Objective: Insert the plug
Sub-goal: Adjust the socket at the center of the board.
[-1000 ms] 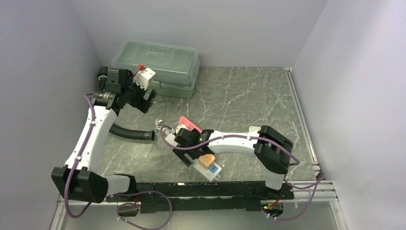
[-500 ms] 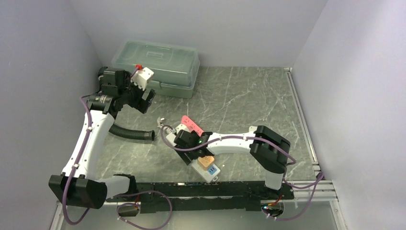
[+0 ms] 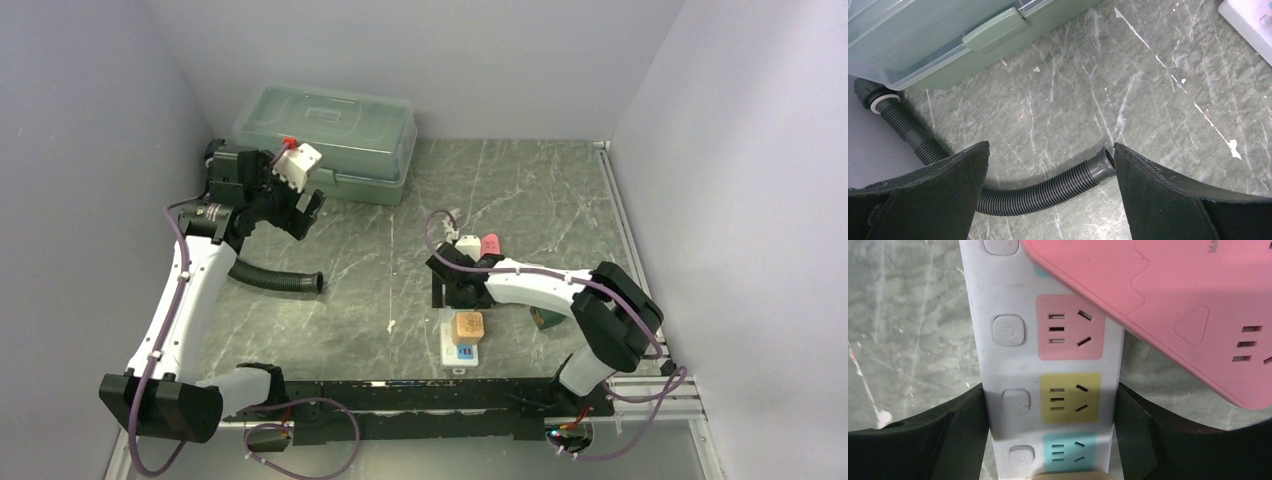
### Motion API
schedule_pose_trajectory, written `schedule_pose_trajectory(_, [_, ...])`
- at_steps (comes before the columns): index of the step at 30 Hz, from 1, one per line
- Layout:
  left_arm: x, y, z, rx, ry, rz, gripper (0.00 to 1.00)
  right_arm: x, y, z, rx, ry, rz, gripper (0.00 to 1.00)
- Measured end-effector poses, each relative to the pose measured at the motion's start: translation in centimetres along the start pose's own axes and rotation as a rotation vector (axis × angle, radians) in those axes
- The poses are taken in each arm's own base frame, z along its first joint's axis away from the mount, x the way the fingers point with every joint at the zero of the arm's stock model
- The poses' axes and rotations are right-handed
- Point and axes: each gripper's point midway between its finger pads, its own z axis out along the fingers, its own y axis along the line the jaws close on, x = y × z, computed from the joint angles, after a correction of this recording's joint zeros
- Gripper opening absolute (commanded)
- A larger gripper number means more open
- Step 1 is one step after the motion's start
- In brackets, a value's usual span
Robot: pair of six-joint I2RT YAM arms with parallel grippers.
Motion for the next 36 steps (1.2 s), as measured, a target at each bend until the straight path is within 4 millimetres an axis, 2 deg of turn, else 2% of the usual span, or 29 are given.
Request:
schedule_pose_trajectory(2, [-0.1,0.0,-0.2,0.000,-0.005,0.002,1.00,-0.3,0.0,0.0,0.015,0.004,0.087,0.74])
schedule_pose_trajectory(5, [-0.2,-0.2,-0.3,0.004,-0.011,0.006,1.00,-0.7,1.0,0.0,0.028,0.026,0.158,0.78])
schedule_pose_trajectory(7, [-0.1,-0.3,-0.3,0.010,-0.013,0.011,1.00,-1.7,2.6,0.4,0.027,0.040,0.211,0.85])
schedule_pose_trajectory(9, [0.1,-0.5,-0.3,0.015,-0.012,0.013,1.00,-3.1,4.5,0.9,0.004,0.044,0.269,0.98])
schedule_pose_trajectory(12, [0.8,-0.9,-0.2,0.031,0.002,0.021,1.00,-5.1,6.9,1.3,-0.017,0.057,0.318,1.00])
schedule_pose_trajectory(15, [1.1,-1.2,-0.2,0.044,0.003,0.033,1.00,-8.1,10.0,1.3,-0.049,0.055,0.350,1.00])
schedule_pose_trajectory(18, [1.2,-1.5,-0.3,0.059,0.003,0.045,1.00,-11.4,13.0,0.7,-0.109,0.023,0.372,1.00])
schedule_pose_trajectory(20, [1.2,-1.8,-0.4,0.071,0.003,0.043,1.00,-12.6,13.9,-0.3,-0.136,0.010,0.378,1.00])
schedule_pose_trajectory(24, [1.4,-2.6,-0.5,0.110,0.003,0.022,1.00,-12.7,13.4,-2.5,-0.163,0.009,0.370,1.00])
schedule_pose_trajectory(28, [1.1,-3.9,-0.5,0.176,-0.012,-0.021,1.00,-13.3,11.7,-5.6,-0.186,-0.017,0.352,1.00])
schedule_pose_trajectory(30, [1.1,-5.2,-0.3,0.241,-0.016,-0.056,1.00,-15.0,10.6,-7.1,-0.208,-0.062,0.351,1.00])
schedule_pose_trajectory(32, [1.1,-6.8,0.2,0.306,-0.007,-0.083,1.00,-17.3,8.9,-7.6,-0.201,-0.119,0.350,1.00])
schedule_pose_trajectory(34, [1.6,-9.2,0.9,0.373,0.023,-0.084,1.00,-19.9,6.7,-7.0,-0.162,-0.181,0.334,1.00])
schedule_pose_trajectory(36, [2.4,-12.8,1.5,0.464,0.072,-0.057,1.00,-22.5,4.8,-5.7,-0.105,-0.235,0.307,1.00])
